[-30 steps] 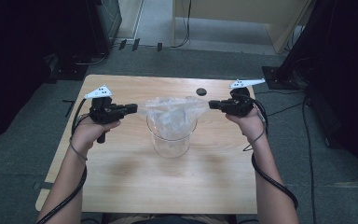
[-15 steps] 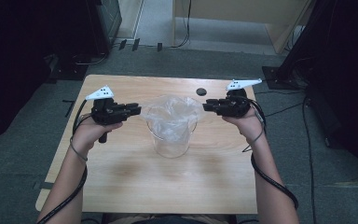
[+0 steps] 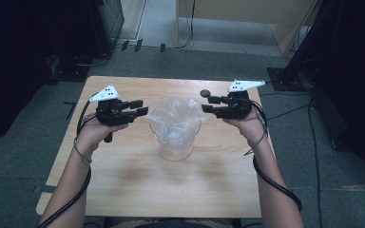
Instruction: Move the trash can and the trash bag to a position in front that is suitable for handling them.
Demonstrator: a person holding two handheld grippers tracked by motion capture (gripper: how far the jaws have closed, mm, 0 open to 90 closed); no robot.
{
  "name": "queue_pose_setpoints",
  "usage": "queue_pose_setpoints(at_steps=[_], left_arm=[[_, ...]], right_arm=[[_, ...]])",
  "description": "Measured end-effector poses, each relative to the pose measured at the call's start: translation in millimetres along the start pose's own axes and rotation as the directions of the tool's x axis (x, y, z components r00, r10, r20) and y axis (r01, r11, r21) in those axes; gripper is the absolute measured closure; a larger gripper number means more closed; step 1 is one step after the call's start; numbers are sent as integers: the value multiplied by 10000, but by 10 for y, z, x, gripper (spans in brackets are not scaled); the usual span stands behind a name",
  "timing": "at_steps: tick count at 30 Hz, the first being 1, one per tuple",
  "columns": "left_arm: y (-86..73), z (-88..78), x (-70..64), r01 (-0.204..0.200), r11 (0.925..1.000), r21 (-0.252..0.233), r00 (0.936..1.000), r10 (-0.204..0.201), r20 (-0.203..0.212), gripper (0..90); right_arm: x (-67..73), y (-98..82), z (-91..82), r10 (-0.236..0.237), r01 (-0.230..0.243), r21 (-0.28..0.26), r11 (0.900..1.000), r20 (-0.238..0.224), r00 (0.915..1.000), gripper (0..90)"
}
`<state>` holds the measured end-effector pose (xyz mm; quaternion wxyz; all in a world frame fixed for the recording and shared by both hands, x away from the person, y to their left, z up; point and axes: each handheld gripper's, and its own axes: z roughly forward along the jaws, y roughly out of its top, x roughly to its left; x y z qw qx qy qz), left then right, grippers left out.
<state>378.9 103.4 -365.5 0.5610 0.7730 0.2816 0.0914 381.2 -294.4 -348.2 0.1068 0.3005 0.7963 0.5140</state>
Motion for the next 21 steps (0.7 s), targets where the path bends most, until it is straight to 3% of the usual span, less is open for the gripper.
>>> queue_pose_setpoints(at_steps=[12, 18, 21], left_arm=[[75, 185, 60, -251, 9994, 240, 9997, 251, 1, 531], [65, 310, 92, -736, 9969, 269, 9968, 743, -294, 517], [9, 368, 124, -550, 9983, 217, 9978, 557, -355, 528]], right_arm=[[29, 12, 78, -239, 239, -20, 9997, -173, 9996, 514], [30, -9, 149, -164, 164, 43, 9999, -156, 9997, 502], [40, -25, 196, -204, 206, 75, 9998, -217, 9996, 502]])
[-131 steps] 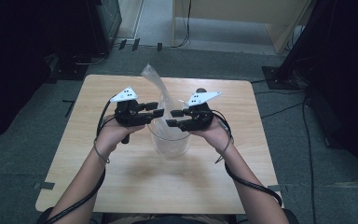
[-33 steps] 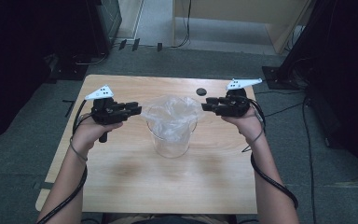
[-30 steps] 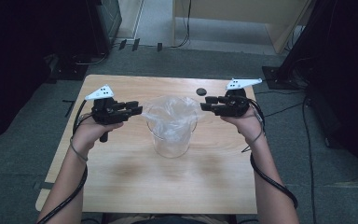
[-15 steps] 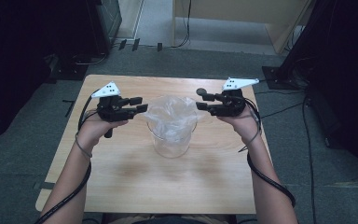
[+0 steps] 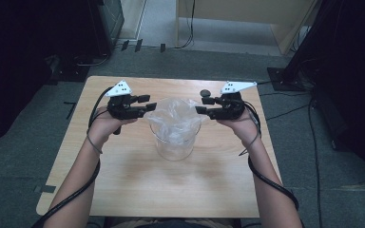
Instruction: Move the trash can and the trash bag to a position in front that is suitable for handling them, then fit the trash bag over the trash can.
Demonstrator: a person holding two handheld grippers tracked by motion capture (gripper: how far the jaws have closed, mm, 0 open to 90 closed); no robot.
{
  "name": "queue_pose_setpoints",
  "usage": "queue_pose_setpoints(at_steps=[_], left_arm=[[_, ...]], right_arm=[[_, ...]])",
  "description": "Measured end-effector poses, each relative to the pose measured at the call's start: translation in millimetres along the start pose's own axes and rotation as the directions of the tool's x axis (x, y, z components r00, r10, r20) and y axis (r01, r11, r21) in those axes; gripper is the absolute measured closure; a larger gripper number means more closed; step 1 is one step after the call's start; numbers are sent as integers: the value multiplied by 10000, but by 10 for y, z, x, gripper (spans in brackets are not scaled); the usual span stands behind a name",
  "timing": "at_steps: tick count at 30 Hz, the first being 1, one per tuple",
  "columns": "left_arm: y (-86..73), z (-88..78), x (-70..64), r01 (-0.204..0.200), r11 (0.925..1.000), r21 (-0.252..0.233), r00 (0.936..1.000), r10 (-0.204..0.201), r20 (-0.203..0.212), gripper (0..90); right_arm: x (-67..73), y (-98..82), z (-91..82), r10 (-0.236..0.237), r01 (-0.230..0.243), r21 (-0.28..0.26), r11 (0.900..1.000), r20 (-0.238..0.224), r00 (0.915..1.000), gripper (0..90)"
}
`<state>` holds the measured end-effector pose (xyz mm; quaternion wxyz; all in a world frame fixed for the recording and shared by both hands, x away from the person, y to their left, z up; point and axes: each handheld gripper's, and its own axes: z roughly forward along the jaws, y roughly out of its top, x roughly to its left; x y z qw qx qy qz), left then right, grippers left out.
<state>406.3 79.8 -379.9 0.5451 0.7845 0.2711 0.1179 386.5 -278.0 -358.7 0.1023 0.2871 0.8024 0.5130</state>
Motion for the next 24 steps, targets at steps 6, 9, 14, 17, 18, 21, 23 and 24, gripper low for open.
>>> queue_pose_setpoints(at_steps=[6, 9, 14, 17, 18, 21, 23, 24], left_arm=[[-92, 76, 37, 283, 9995, 116, 9996, -282, -93, 620], [-105, 87, 38, 457, 9989, 107, 9989, -457, -47, 662], [-136, 138, 32, 382, 9992, 143, 9991, -379, -168, 683], [-162, 171, 31, 442, 9988, 220, 9990, -440, -115, 683], [-169, 181, 31, 491, 9986, 220, 9988, -489, -74, 683], [-192, 192, 33, 641, 9978, 183, 9979, -642, 80, 695], [-199, 191, 29, 717, 9972, 212, 9972, -722, 202, 716], [-199, 188, 22, 745, 9969, 242, 9968, -751, 265, 734]], right_arm=[[-1, -38, 78, 113, -113, -30, 9999, 44, 9999, 547], [-4, -45, 101, 187, -187, -143, 9997, 52, 9998, 550], [-27, -105, 170, 373, -372, -195, 9991, 34, 9993, 595], [-50, -165, 228, 538, -538, -94, 9985, 18, 9985, 651], [-54, -177, 244, 472, -473, 8, 9989, 68, 9989, 651], [-68, -220, 291, 481, -482, 108, 9988, 171, 9987, 647], [-73, -245, 312, 539, -543, 158, 9984, 235, 9983, 642], [-74, -252, 320, 560, -565, 213, 9982, 207, 9982, 646]])
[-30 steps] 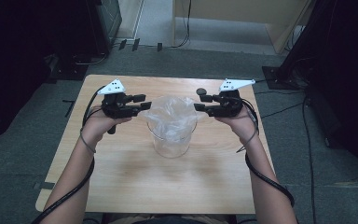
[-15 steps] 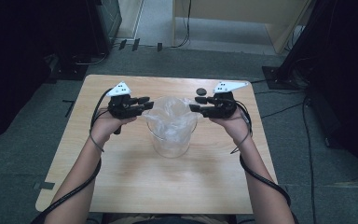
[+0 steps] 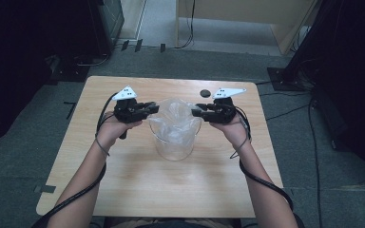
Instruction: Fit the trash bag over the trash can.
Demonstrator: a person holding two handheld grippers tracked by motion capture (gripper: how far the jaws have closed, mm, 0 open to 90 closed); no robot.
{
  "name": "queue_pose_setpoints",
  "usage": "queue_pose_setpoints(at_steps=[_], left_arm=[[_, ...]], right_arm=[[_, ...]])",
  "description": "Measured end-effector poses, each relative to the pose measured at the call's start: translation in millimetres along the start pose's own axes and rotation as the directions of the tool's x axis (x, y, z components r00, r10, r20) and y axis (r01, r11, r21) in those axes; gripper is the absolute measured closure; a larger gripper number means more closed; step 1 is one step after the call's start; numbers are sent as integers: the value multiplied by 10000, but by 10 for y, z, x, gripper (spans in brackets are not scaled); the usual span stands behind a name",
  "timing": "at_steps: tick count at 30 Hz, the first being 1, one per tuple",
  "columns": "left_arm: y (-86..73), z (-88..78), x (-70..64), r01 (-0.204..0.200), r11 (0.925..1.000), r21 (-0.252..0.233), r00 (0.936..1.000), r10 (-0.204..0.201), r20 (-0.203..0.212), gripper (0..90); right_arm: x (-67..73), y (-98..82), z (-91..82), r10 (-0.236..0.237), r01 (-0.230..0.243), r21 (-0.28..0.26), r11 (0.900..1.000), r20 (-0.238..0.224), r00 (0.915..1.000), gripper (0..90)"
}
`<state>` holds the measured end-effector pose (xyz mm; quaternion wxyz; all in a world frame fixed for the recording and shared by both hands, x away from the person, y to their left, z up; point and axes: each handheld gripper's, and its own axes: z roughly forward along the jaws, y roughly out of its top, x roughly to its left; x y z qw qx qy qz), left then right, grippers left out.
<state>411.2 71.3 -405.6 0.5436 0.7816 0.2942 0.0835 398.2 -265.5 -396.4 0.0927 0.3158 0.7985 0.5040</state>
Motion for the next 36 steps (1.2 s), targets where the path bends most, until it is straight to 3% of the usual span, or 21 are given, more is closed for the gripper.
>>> queue_pose_setpoints(at_steps=[9, 19, 23, 25, 34, 36], left_arm=[[-23, -51, -62, 66, 9995, 311, 9997, -73, 236, 735], [-78, -185, -201, 92, 9974, 720, 9968, -148, 786, 710], [-27, -250, -211, -94, 9993, 353, 9975, 69, 703, 664], [5, -270, -218, -305, 9995, 124, 9978, 297, 585, 595], [71, -211, -272, -971, 9953, -15, 9942, 971, 466, 552], [84, -172, -268, -923, 9957, -8, 9945, 922, 494, 550]], right_arm=[[19, -39, -2, 177, -164, 365, 9992, -356, 9992, 658], [126, 8, -117, -249, 335, 862, 9957, -990, 9948, 633], [161, 70, -202, -510, 560, 543, 9970, -902, 9946, 555], [167, 107, -248, -673, 702, 344, 9969, -780, 9947, 516], [181, 174, -321, -889, 888, -57, 9960, -800, 9928, 587], [202, 190, -308, -1002, 984, -255, 9948, -799, 9918, 633]])
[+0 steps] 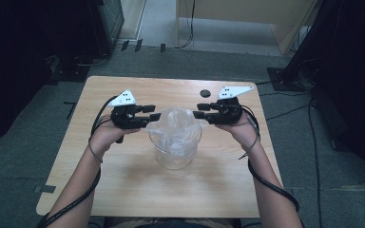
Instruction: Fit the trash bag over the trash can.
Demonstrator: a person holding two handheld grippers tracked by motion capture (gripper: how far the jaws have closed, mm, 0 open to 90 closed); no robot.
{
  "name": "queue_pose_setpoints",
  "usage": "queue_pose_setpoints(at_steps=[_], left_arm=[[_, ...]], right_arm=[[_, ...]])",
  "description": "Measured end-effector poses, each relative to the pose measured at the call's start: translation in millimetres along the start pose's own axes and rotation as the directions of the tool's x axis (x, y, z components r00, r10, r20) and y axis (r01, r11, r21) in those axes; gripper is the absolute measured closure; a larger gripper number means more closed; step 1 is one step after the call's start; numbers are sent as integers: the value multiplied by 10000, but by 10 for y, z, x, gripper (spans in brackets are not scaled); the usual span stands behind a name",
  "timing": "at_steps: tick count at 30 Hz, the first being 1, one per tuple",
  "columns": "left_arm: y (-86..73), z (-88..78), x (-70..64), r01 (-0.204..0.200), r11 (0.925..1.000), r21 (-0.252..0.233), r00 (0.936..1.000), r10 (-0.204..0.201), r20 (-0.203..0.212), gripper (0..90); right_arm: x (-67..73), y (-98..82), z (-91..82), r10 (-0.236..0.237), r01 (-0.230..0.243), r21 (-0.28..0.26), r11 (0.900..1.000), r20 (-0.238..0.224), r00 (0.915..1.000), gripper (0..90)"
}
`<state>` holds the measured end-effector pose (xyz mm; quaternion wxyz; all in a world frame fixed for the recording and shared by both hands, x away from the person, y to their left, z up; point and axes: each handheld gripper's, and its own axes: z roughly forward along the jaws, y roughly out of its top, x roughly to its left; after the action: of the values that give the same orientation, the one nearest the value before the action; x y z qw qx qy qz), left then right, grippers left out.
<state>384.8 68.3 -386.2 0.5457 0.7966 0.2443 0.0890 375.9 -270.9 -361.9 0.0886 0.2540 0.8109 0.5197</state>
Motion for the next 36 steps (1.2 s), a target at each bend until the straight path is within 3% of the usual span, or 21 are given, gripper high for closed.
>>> queue_pose_setpoints(at_steps=[4, 7, 11, 16, 19, 24, 29, 30, 33, 36], left_arm=[[26, 89, 23, 34, 10000, 30, 10000, -34, -80, 620], [48, 106, 9, -115, 9999, 31, 9998, 116, -175, 730], [80, 65, 12, 56, 10000, 2, 9996, -56, -278, 855], [97, 14, 32, 344, 9991, -243, 9989, -352, -307, 894], [96, 2, 43, 370, 9990, -240, 9982, -381, -473, 895], [92, -11, 71, 526, 9981, -319, 9965, -546, -629, 892], [71, -18, 104, 668, 9971, -355, 9942, -695, -822, 892], [67, -20, 111, 682, 9971, -341, 9939, -709, -848, 892], [42, -2, 129, 813, 9962, -320, 9928, -837, -855, 892], [3, 31, 148, 882, 9959, -204, 9921, -897, -882, 893]], right_arm=[[15, 17, 68, -74, 71, 142, 9999, 200, 9998, 762], [31, 19, 94, -42, 35, 272, 9996, 233, 9997, 838], [38, 45, 88, 21, -28, 198, 9998, 336, 9994, 893], [13, 54, 68, 210, -211, -3, 9998, 579, 9981, 900], [12, 58, 56, 137, -132, -92, 9999, 566, 9983, 841], [24, 75, 40, -250, 251, -85, 9996, 137, 9996, 639], [23, 55, 62, -555, 564, 298, 9980, -305, 9980, 581], [20, 48, 64, -513, 528, 334, 9980, -444, 9977, 606], [7, 28, 60, -257, 269, 425, 9987, -277, 9993, 833], [-46, -15, 102, 394, -397, 402, 9984, 85, 9992, 900]])
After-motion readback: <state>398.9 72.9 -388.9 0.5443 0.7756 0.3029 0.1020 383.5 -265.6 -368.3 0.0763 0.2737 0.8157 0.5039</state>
